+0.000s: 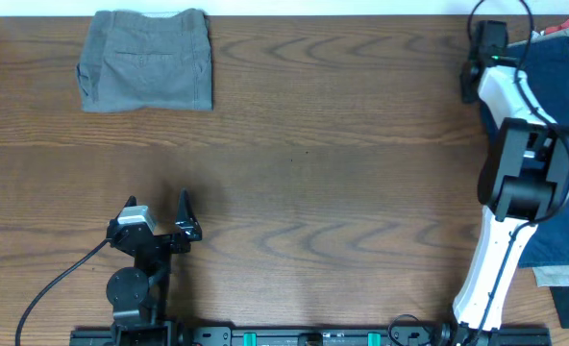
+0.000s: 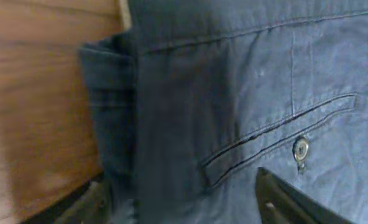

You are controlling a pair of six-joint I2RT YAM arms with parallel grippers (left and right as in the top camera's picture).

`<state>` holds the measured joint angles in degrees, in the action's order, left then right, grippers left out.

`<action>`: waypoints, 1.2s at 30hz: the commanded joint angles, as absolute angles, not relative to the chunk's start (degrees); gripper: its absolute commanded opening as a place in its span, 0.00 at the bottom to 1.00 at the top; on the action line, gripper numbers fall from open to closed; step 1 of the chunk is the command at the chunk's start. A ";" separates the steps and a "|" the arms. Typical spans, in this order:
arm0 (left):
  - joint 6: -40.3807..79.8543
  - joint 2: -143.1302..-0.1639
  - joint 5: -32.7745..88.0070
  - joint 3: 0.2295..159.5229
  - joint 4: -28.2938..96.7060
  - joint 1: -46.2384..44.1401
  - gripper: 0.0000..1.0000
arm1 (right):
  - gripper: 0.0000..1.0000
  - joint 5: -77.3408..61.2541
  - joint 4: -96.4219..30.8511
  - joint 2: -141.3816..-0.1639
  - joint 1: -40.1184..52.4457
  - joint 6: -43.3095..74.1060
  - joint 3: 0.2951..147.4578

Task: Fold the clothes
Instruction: 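Reach the right gripper to the dark blue shorts on the right pile and grasp, then pull the dark blue shorts leftward with the right gripper onto the table center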

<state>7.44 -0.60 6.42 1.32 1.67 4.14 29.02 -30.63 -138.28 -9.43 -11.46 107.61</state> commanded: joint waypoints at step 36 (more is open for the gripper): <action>7.09 -0.25 6.81 0.23 3.38 4.45 0.98 | 0.02 34.06 -37.34 -120.42 -8.16 3.16 108.31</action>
